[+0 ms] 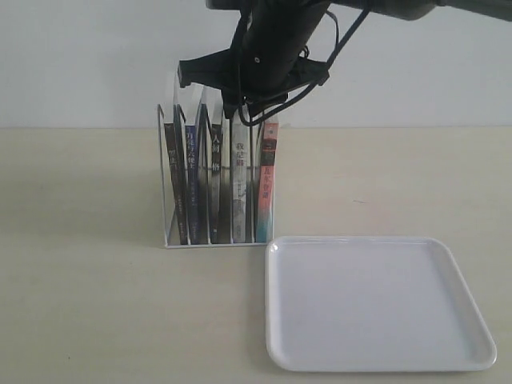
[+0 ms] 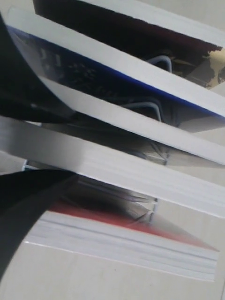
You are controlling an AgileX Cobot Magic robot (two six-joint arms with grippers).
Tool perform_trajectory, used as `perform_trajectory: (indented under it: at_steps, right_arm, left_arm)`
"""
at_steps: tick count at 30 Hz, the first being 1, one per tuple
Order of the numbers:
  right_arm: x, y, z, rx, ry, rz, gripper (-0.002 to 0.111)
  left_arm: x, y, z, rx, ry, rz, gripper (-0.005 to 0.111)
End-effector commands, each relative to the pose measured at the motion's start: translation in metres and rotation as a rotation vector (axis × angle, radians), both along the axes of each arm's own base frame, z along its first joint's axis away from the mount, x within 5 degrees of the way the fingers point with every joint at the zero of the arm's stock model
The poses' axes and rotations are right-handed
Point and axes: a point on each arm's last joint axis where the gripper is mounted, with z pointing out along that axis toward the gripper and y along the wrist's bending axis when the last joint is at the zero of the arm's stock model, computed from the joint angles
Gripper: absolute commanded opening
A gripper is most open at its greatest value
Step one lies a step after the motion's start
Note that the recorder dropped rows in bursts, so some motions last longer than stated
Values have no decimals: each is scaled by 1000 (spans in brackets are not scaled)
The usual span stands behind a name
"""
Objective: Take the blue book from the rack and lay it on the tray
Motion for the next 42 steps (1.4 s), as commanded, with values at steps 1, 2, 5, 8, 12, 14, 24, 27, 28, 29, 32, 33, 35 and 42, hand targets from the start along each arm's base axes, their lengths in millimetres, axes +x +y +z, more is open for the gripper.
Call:
perform_trajectory:
  at_steps: [1, 2, 5, 8, 12, 14, 24, 27, 28, 29, 32, 33, 35, 42]
  right_arm:
    - [3, -1, -3, -7, 0, -3, 32]
    - [3, -1, -3, 1, 3, -14, 32]
    - [3, -1, -3, 2, 6, -17, 32]
    - [3, -1, -3, 3, 12, -23, 32]
    - [2, -1, -6, -3, 36, -40, 32]
    - [2, -1, -10, -12, 50, -42, 32]
    - [4, 0, -18, -26, 74, -50, 25]
    - [4, 0, -18, -26, 74, -50, -1]
    - [4, 0, -17, -23, 70, -50, 0]
    - [4, 0, -15, -21, 68, -50, 0]
    - [5, 1, -4, -6, 49, -51, 0]
    - [6, 1, 3, 2, 40, -51, 0]
    - [6, 1, 15, 8, 29, -53, 0]
    - [-1, -8, 71, 3, -37, -52, 0]
  left_arm:
    - [0, 0, 3, -1, -22, 2, 5]
    - [0, 0, 3, -1, -22, 2, 5]
    - [0, 0, 3, -1, -22, 2, 5]
    - [0, 0, 3, -1, -22, 2, 5]
    - [0, 0, 3, -1, -22, 2, 5]
    - [0, 0, 3, -1, -22, 2, 5]
    - [0, 0, 3, -1, -22, 2, 5]
    - [0, 0, 3, -1, -22, 2, 5]
    - [0, 0, 3, -1, -22, 2, 5]
    - [0, 0, 3, -1, -22, 2, 5]
    - [0, 0, 3, -1, -22, 2, 5]
    - [0, 0, 3, -1, -22, 2, 5]
    - [0, 0, 3, -1, -22, 2, 5]
    - [0, 0, 3, -1, -22, 2, 5]
